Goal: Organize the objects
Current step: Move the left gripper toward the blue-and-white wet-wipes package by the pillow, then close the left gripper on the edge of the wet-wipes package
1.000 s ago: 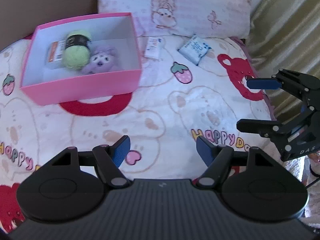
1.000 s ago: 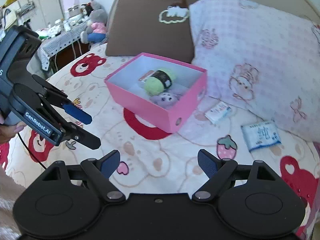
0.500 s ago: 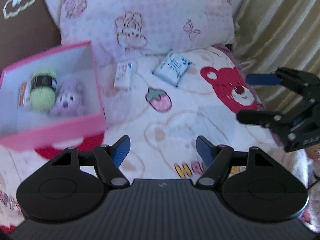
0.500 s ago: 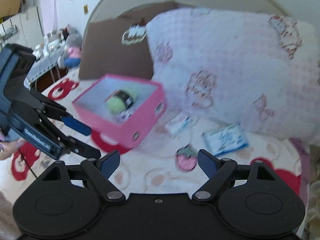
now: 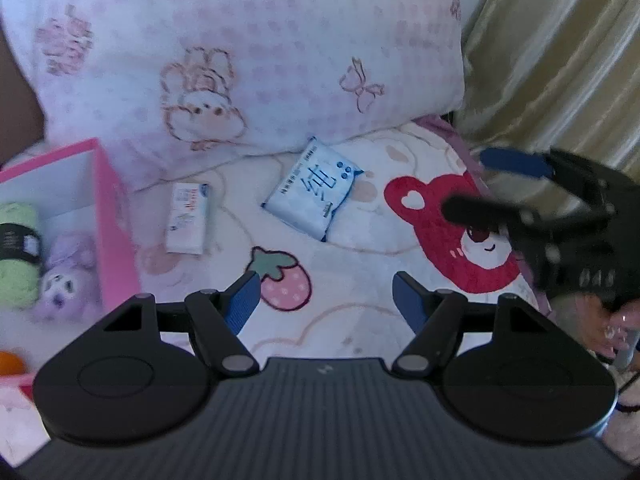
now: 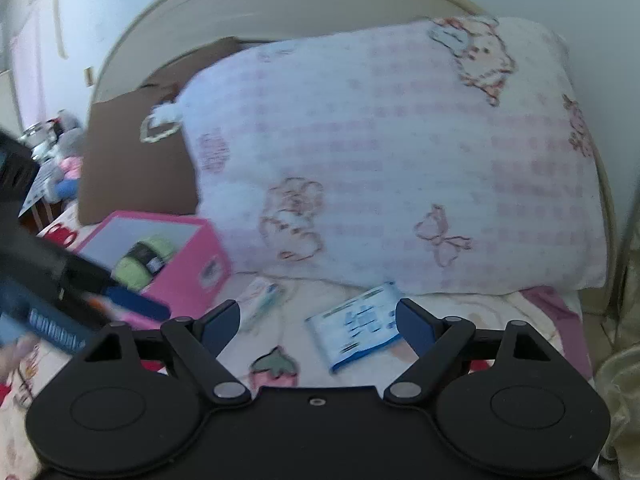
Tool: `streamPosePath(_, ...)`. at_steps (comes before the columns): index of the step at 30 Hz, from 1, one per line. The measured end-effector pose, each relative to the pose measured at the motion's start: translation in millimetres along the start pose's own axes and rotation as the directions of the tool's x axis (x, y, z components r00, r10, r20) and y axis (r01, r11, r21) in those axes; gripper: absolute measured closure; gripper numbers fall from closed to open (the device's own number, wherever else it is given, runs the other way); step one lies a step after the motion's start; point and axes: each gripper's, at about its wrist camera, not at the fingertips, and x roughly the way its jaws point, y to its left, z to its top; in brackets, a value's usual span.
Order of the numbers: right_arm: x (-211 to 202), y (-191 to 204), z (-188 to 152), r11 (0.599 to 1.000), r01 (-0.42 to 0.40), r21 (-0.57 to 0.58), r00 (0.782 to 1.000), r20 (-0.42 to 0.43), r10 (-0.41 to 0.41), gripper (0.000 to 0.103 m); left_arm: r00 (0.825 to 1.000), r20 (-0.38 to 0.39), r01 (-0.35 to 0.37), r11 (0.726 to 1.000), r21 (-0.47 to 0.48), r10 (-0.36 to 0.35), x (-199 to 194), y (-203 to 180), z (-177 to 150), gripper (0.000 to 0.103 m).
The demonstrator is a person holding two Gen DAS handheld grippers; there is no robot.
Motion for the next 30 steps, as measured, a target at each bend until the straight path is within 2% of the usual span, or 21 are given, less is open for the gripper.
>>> streamPosePath(4,33,-27,7,0.998,-0.025,0.052,0.999,-0.031,0.026,0.015,1.000,-0.005,0.008,0.999,-0.037,-0.008,32,4,7,0.033)
streamPosePath(11,93,-61,2,0.991,-0.031,0.130,0.998,-0.052,0.038,0.015,0.998,0.070,0.001,0.994,-0.106,0.006,79,17,15,0.035)
streamPosePath(13,106,-70,-5,0.979,-0.085,0.184,0.995,-0.042,0.094,0.015,0.997,0.078,0.004,0.991,-0.136,0.007,92,22,18,0.036)
streamPosePath(15,113,-78,-14,0.950,-0.163,0.265,0.986,0.007,0.167,0.015,0.995,0.092,-0.018,0.987,-0.158,0.033,104,25,19,0.039)
streamPosePath(17,119,-80,-21,0.935,-0.193,0.297,0.981,0.041,0.190,0.015,0.995,0.093,-0.029,0.986,-0.162,0.045,114,27,19,0.042)
streamPosePath(19,125,-77,-23,0.952,-0.157,0.264,0.987,0.023,0.157,0.015,0.994,0.094,-0.035,0.985,-0.169,0.052,124,28,18,0.043)
streamPosePath(22,130,-76,-27,0.983,-0.061,0.176,0.998,0.016,0.059,0.015,0.994,0.107,-0.017,0.981,-0.193,0.039,137,32,18,0.045)
streamPosePath(25,140,-84,-31,0.988,0.026,0.154,0.999,0.017,-0.029,0.015,0.992,0.118,-0.012,0.976,-0.219,0.039,147,33,15,0.049)
streamPosePath(27,147,-94,-34,0.979,0.010,0.203,1.000,0.005,-0.012,0.015,0.993,0.104,-0.030,0.970,-0.239,0.057,156,36,14,0.056)
streamPosePath(30,157,-104,-36,0.966,-0.023,0.256,0.999,-0.018,0.029,0.023,0.993,0.093,-0.046,0.968,-0.245,0.071,165,44,10,0.062)
